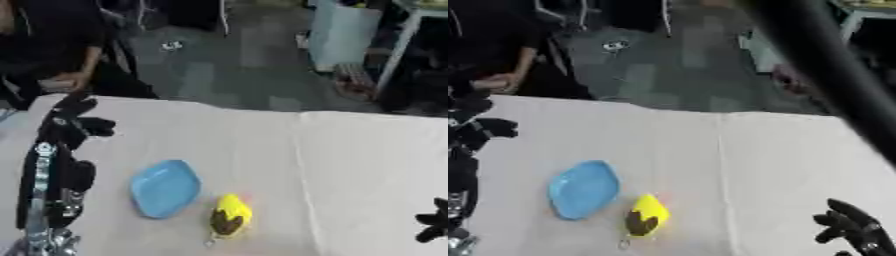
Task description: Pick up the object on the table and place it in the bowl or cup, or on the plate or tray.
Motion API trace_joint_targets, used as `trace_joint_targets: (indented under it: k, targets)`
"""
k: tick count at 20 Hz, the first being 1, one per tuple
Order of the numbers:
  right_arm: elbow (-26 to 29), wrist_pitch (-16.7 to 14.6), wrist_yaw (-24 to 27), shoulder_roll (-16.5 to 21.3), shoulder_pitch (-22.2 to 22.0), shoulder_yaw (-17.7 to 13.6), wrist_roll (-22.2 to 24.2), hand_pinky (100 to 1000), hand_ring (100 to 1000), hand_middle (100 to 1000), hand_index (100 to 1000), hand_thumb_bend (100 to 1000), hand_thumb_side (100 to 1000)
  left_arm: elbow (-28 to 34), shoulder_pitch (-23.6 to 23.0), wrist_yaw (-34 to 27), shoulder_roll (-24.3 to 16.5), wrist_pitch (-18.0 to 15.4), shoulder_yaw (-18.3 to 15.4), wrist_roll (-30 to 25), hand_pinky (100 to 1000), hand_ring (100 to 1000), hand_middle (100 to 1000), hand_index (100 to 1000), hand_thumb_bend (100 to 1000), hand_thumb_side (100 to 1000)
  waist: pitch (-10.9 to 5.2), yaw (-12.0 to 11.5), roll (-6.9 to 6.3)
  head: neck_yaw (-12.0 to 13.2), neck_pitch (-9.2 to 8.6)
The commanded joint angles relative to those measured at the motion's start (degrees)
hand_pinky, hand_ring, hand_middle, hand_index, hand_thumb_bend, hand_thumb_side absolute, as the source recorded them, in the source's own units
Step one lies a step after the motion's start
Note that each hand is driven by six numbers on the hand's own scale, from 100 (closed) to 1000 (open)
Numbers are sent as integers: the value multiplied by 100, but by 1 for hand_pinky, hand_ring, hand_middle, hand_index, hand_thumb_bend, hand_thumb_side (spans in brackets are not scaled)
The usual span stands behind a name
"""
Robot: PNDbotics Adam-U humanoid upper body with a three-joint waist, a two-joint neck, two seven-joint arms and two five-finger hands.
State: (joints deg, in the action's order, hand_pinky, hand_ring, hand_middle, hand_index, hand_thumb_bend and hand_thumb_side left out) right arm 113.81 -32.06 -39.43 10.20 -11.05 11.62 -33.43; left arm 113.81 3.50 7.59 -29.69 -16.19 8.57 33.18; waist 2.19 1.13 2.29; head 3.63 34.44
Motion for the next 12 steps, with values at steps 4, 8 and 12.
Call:
trace_joint_targets:
  k: [4, 8, 12]
  targets:
    - [79, -30, -31, 38, 42, -6, -15, 373, 589, 746, 780, 100, 904, 78, 15, 63, -119, 4, -3, 13, 553, 614, 852, 808, 647, 874, -29, 11, -13, 87, -23]
    - [79, -28, -29, 37, 41, -8, -16, 373, 589, 746, 780, 100, 904, 78, 11, 74, -120, 11, -6, 15, 555, 615, 853, 809, 649, 874, -30, 13, -13, 92, 22]
    - [79, -13, -20, 27, 42, -30, -27, 373, 589, 748, 788, 100, 904, 78, 19, 349, -185, 237, -99, -2, 539, 617, 854, 813, 655, 870, -30, -20, -7, 22, 145]
